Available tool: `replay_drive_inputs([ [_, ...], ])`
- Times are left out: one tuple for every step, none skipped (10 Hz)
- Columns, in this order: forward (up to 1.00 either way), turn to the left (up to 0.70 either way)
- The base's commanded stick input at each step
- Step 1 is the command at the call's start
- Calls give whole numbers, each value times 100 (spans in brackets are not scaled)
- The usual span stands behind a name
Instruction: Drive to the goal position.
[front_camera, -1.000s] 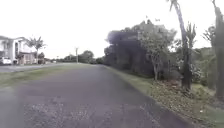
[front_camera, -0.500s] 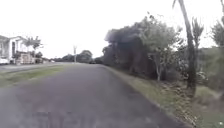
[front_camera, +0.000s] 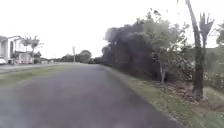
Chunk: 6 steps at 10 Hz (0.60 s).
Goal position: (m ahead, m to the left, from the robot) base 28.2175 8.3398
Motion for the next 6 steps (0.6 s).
replay_drive_inputs([
  [70, 0],
  [70, 0],
  [70, 0],
  [70, 12],
  [70, 27],
  [70, 27],
])
